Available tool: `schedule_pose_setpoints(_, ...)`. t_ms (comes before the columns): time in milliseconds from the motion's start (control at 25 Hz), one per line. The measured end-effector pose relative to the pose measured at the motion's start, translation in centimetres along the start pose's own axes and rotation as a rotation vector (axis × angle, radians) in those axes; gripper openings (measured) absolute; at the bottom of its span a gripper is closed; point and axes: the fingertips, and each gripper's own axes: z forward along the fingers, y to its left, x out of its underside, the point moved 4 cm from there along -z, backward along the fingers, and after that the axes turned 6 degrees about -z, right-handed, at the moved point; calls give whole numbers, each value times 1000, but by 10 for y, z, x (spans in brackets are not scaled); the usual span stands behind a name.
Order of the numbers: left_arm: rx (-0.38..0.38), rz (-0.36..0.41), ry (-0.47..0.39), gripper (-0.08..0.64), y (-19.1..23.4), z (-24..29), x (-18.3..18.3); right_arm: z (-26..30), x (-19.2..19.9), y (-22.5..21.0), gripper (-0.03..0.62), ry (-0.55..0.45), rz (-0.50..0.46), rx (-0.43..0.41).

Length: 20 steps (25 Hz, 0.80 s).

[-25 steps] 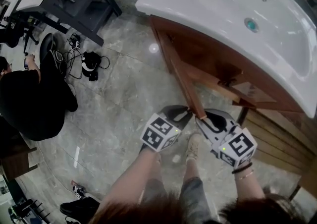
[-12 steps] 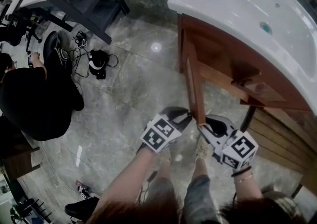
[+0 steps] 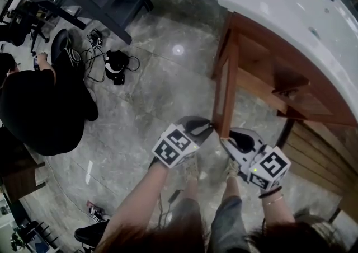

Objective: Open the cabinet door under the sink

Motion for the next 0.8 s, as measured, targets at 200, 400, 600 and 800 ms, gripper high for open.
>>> schedule_pose_setpoints(200,7,3,6,86,16,-12,4,17,-3,8,74,-24,18,6)
schedule_pose_setpoints(400,-15,0,2,83,29,-27,11,35,-3,17,71,-38,17,2)
schedule_pose_setpoints(600,-44,-27,-22,78,45,-39,13,52,-11,22,67,-64,24,2)
schedule_pose_setpoints(800,-80,-70,-56,69,59,-52,10,68,-21,27,52,-97,32,21)
